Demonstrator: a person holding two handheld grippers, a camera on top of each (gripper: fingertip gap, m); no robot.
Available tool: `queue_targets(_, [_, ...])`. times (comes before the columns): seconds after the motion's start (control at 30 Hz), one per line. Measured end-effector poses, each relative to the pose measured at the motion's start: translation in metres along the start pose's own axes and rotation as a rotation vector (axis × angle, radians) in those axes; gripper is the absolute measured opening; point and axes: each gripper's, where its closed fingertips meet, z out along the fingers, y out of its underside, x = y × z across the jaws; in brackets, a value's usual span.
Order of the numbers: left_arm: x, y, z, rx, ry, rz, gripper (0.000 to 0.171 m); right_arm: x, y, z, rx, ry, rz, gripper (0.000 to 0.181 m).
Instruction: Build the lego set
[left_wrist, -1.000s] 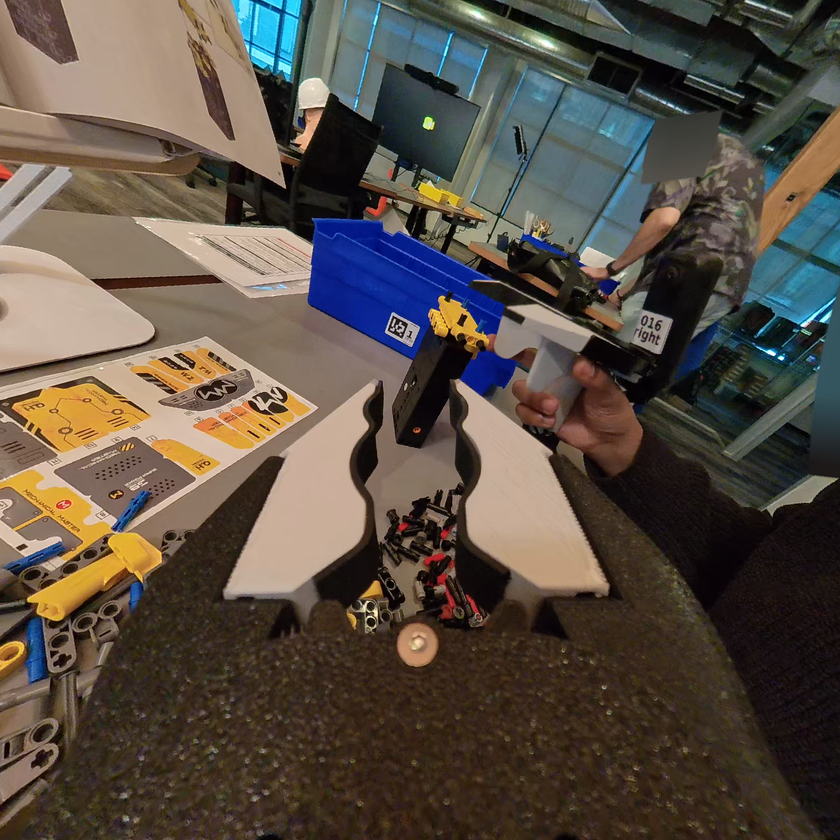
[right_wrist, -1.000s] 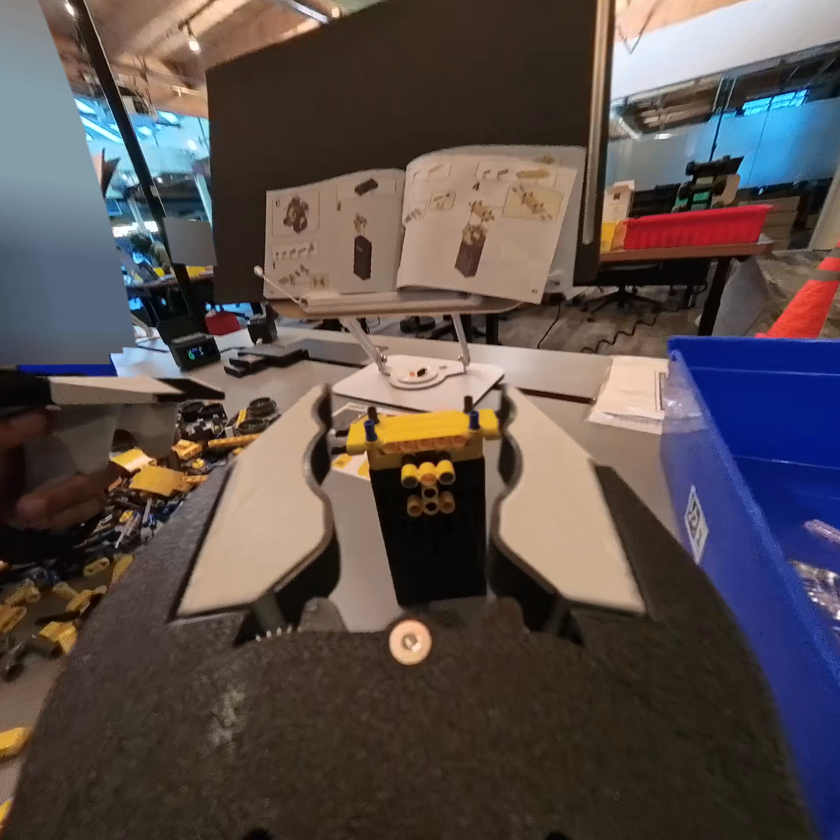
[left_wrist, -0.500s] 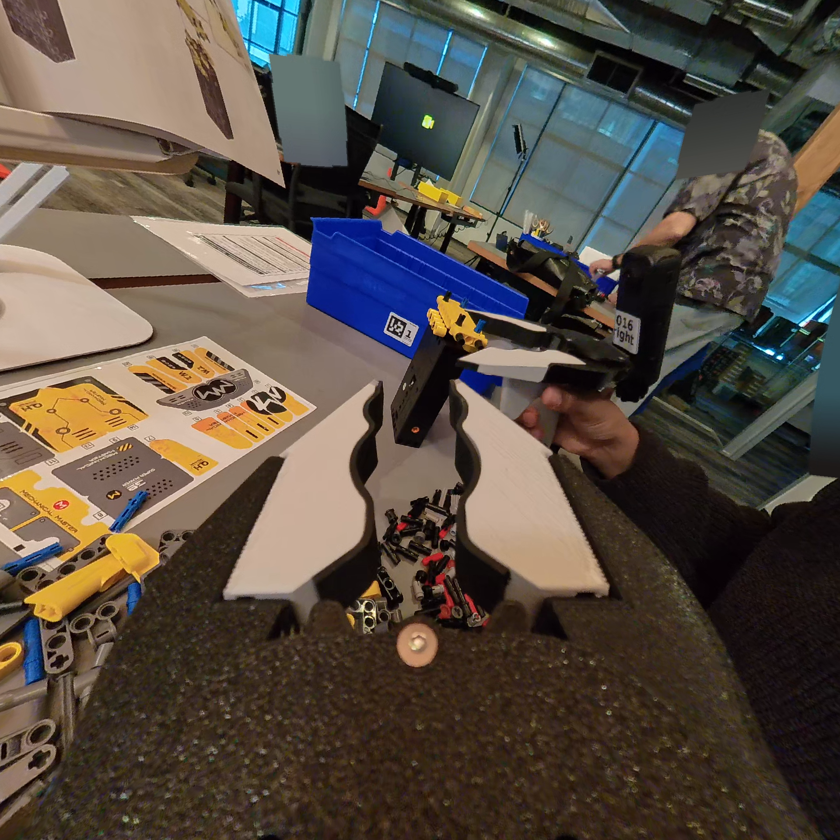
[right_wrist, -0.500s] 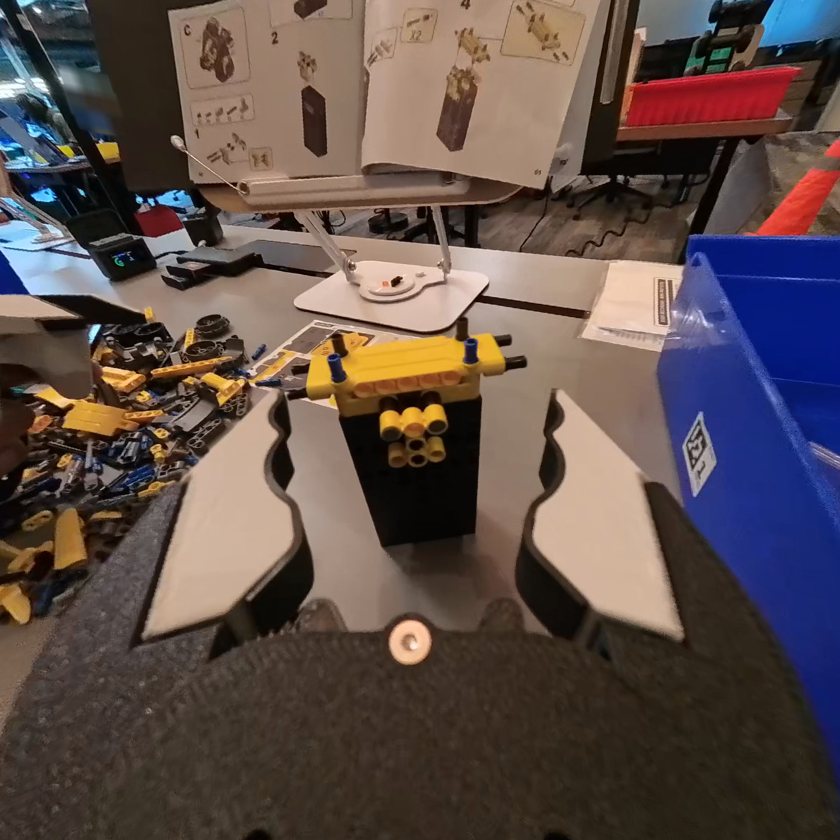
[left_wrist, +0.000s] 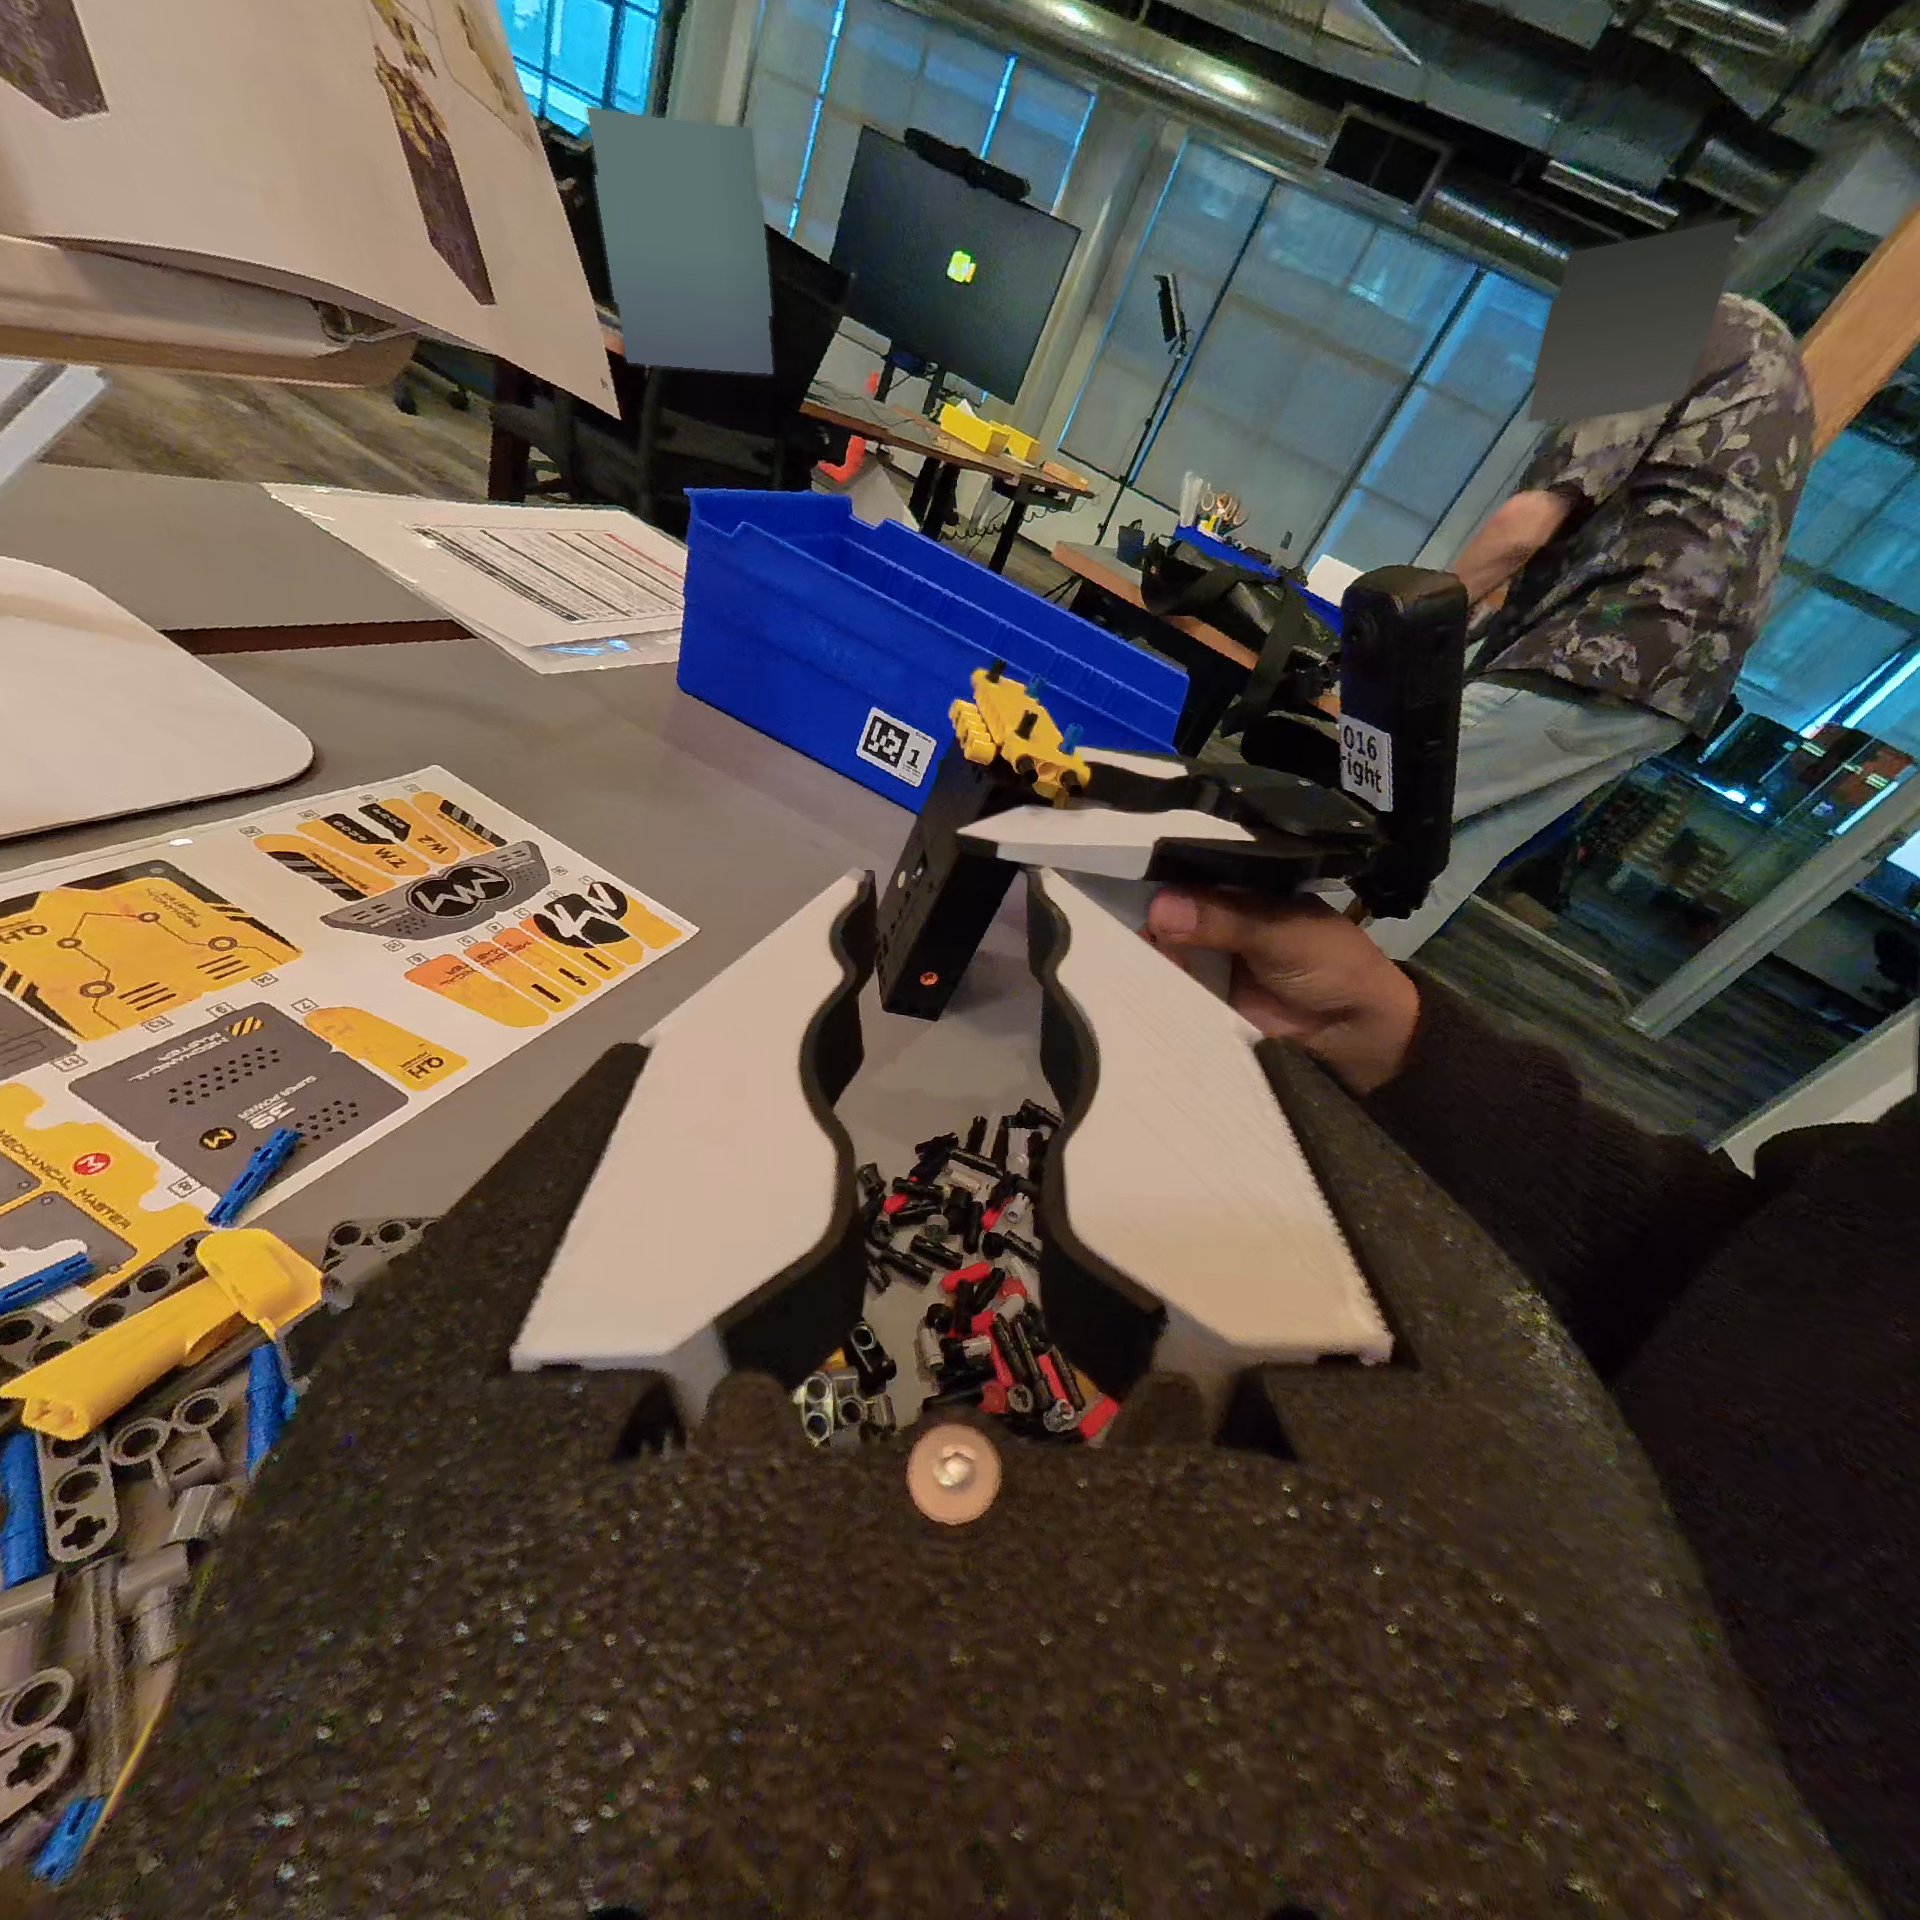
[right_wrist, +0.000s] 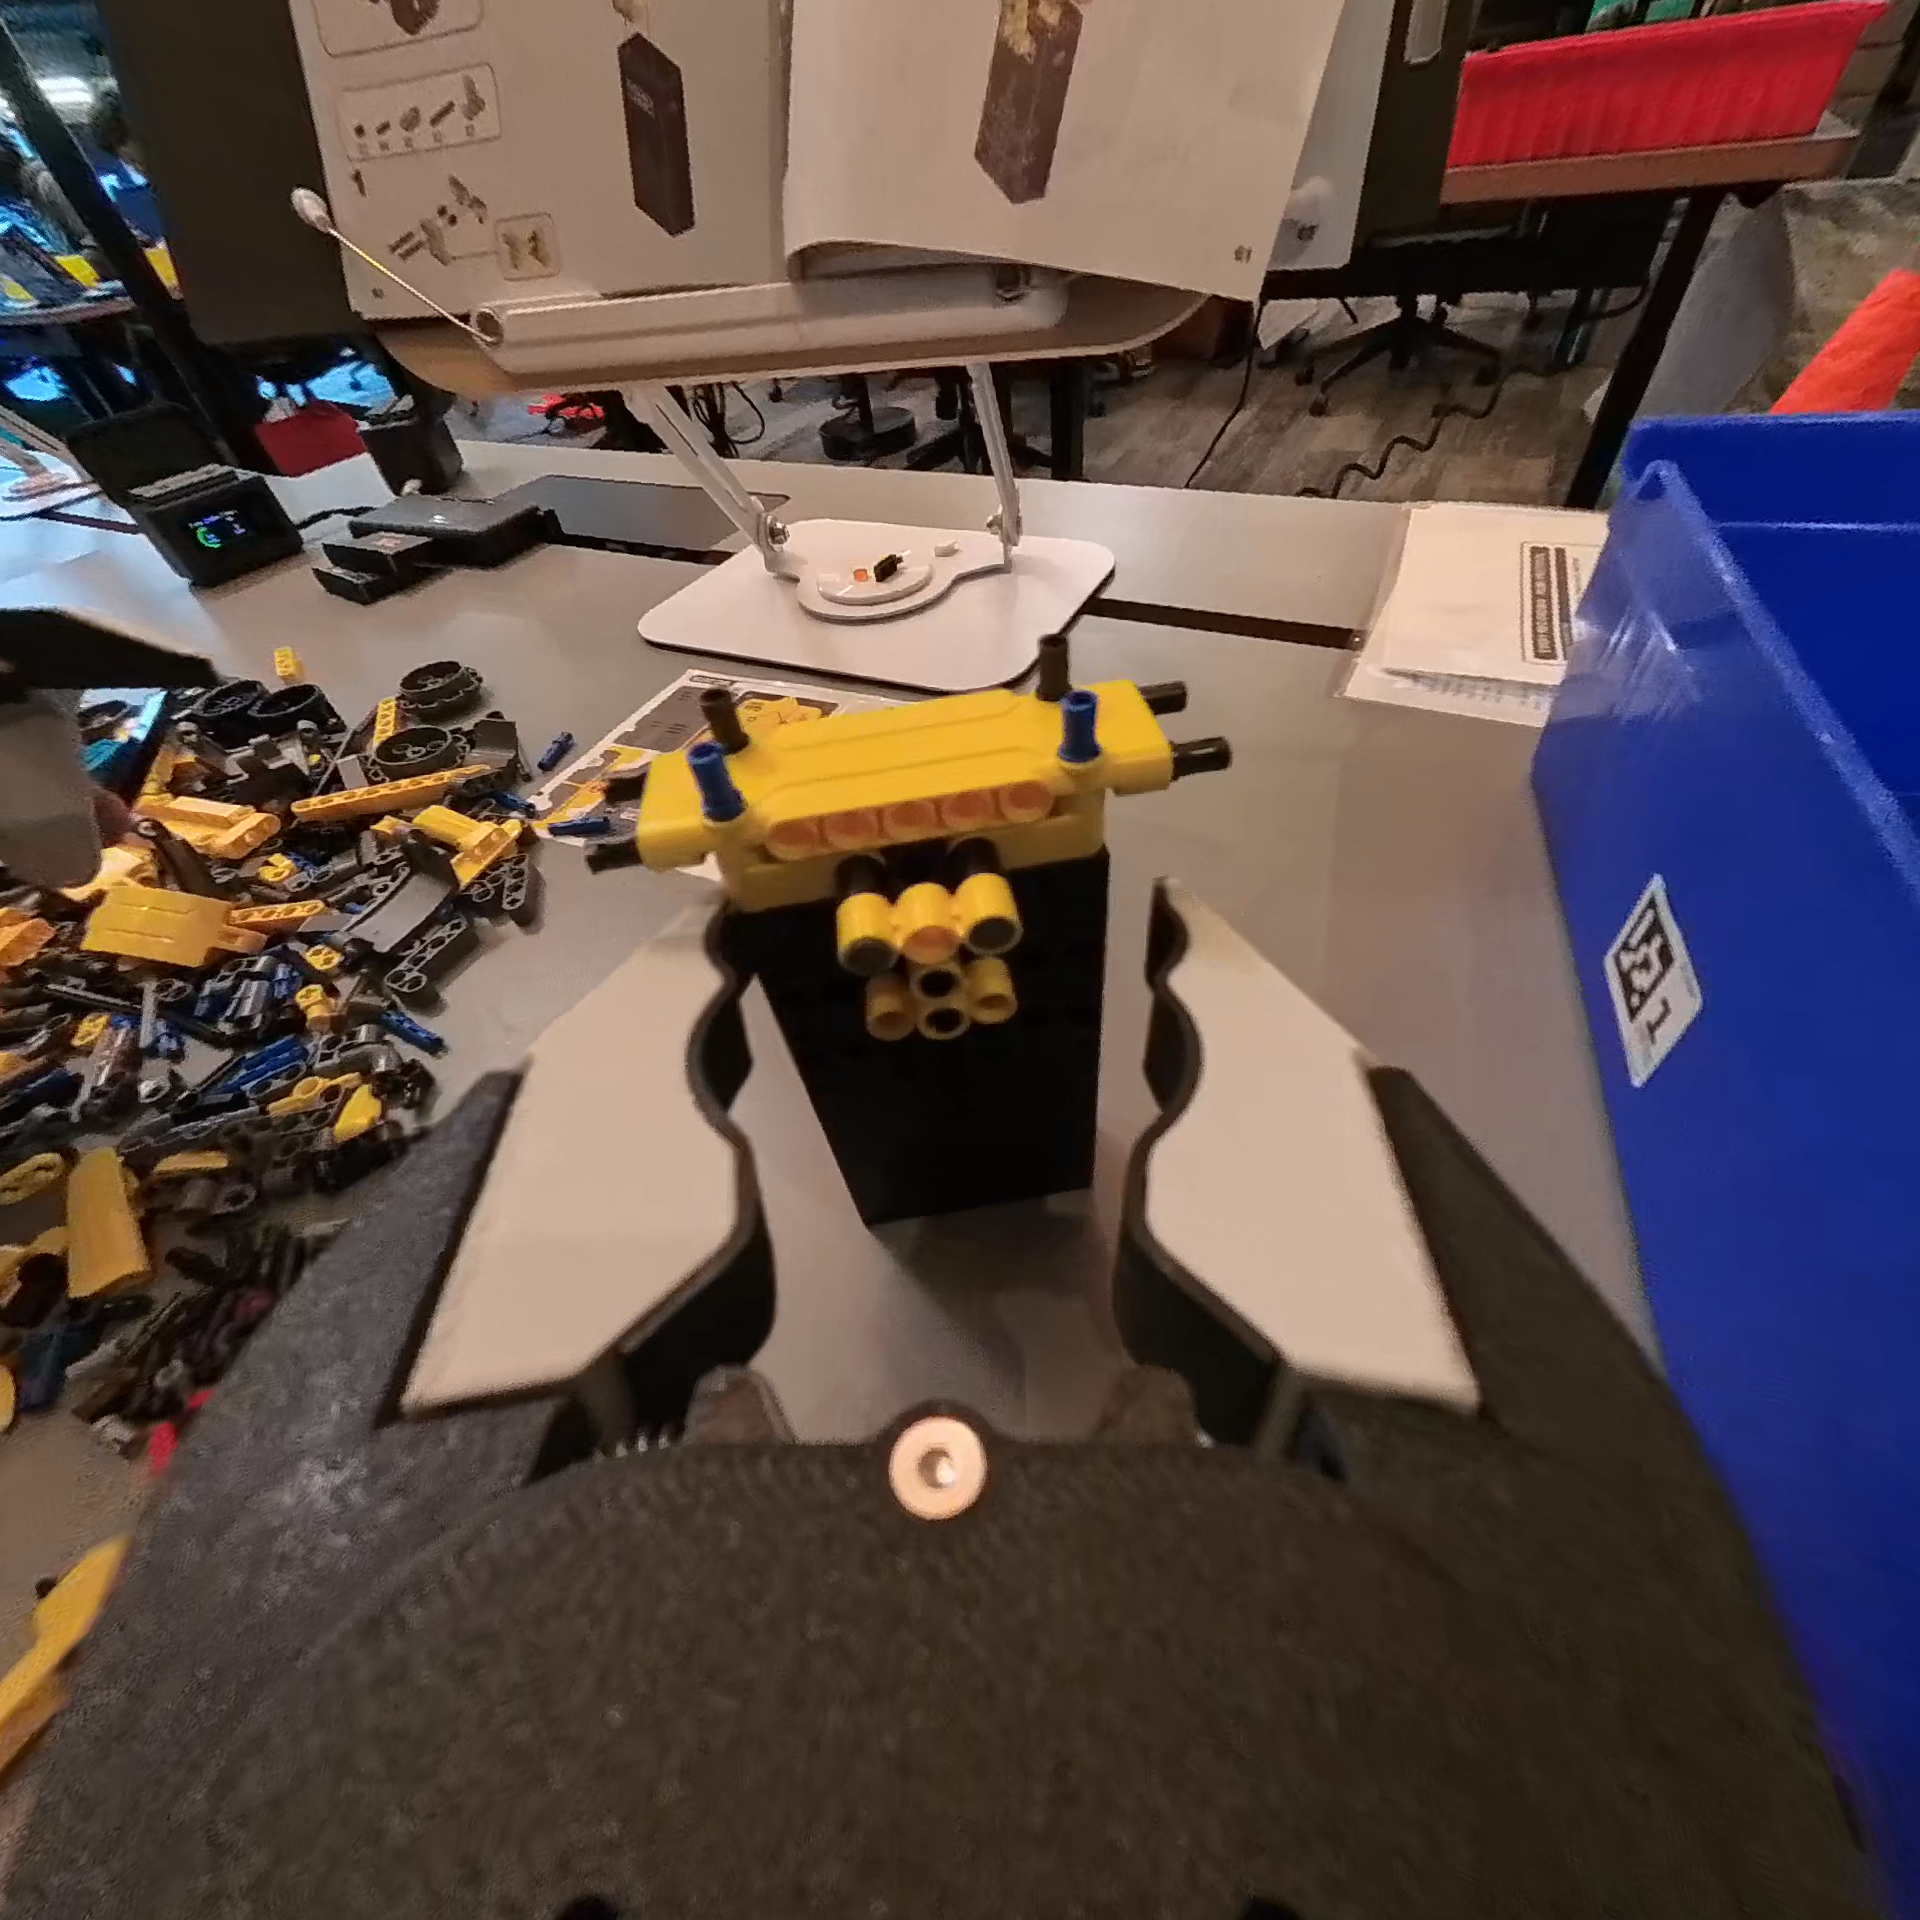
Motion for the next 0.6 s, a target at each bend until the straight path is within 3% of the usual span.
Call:
queue_targets(0.03, [0.001, 0.000, 0.000, 0.000, 0.002, 0.000, 0.028, -0.001, 0.000, 0.000, 0.002, -0.006, 0.002, 0.069])
queue_targets(0.27, [0.004, 0.000, 0.001, -0.004, 0.005, 0.015, 0.029, -0.005, -0.005, -0.004, 0.013, -0.093, 0.110, 0.066])
queue_targets(0.43, [0.004, 0.001, 0.001, -0.007, 0.002, 0.020, 0.029, -0.031, -0.032, -0.022, 0.123, -0.364, 0.291, 0.066])
queue_targets(0.6, [0.004, 0.002, 0.002, -0.011, 0.004, 0.014, 0.029, -0.065, -0.069, -0.060, 0.277, -0.743, 0.455, 0.065])
